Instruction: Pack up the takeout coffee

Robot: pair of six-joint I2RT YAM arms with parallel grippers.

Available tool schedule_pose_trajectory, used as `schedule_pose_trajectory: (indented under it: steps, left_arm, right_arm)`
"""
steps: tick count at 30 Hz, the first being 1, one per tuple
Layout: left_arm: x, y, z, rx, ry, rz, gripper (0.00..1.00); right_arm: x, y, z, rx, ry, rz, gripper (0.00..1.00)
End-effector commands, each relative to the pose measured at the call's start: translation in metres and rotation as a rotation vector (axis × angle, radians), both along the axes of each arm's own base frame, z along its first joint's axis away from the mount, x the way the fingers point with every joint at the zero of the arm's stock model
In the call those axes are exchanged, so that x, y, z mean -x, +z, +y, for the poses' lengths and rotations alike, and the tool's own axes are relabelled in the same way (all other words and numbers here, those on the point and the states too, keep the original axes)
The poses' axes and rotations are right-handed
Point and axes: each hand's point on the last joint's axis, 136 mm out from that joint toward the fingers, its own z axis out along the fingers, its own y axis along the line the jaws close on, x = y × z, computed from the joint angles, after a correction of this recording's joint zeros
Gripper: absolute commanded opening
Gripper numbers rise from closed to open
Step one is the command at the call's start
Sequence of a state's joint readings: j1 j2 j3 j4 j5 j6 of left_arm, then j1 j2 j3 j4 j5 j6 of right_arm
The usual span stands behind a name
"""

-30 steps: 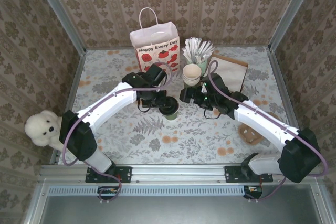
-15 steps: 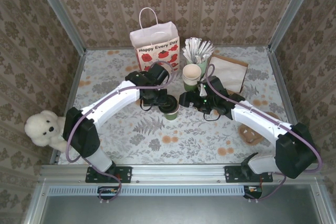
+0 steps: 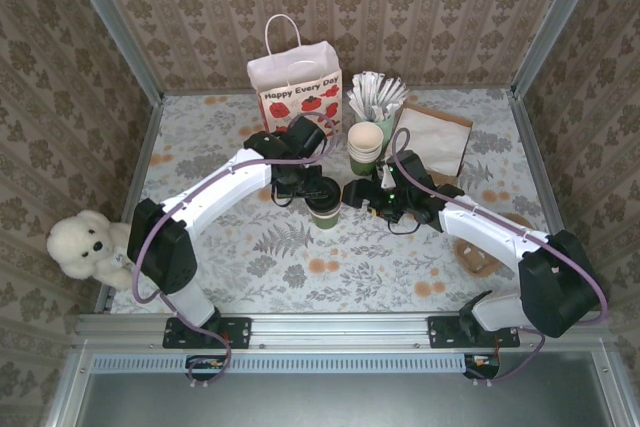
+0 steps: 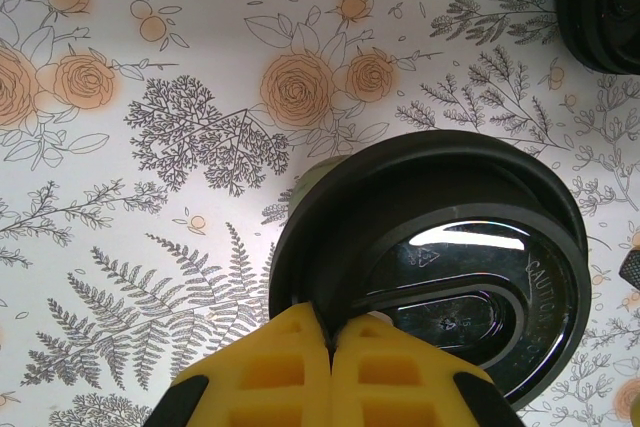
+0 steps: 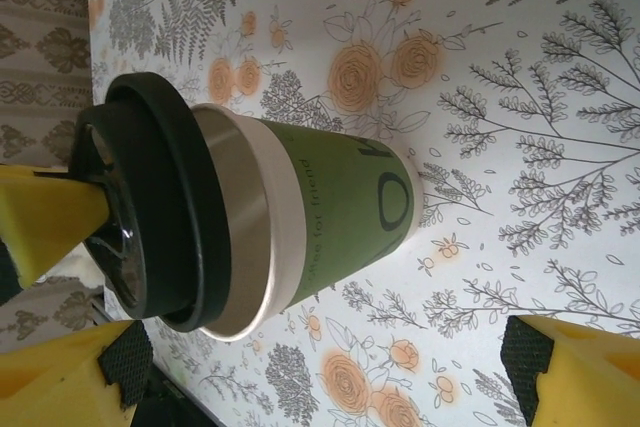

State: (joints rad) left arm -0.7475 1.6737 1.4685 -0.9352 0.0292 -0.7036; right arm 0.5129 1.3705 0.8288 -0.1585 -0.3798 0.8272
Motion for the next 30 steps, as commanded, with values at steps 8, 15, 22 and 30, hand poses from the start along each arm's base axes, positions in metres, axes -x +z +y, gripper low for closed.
schedule_pose_trajectory:
  steps: [8,15,22,30]
  left_arm:
    - [0.007,-0.002,-0.007,-0.005,-0.036,0.033,0.0]
    - [0.009,-0.008,-0.007,-0.026,-0.043,0.05,0.0]
    - [0.011,-0.005,-0.005,-0.034,-0.05,0.057,0.0]
    - [0.008,0.011,-0.004,-0.049,-0.073,0.034,0.0]
  right_arm:
    - [0.001,-0.004,0.003,-0.032,-0.001,0.03,0.93]
    - [0.001,-0.015,0.003,-0.019,-0.004,0.062,0.93]
    - [0.002,-0.019,0.003,-0.018,-0.008,0.077,0.93]
    - [0.001,-0.016,0.005,-0.026,-0.003,0.074,0.93]
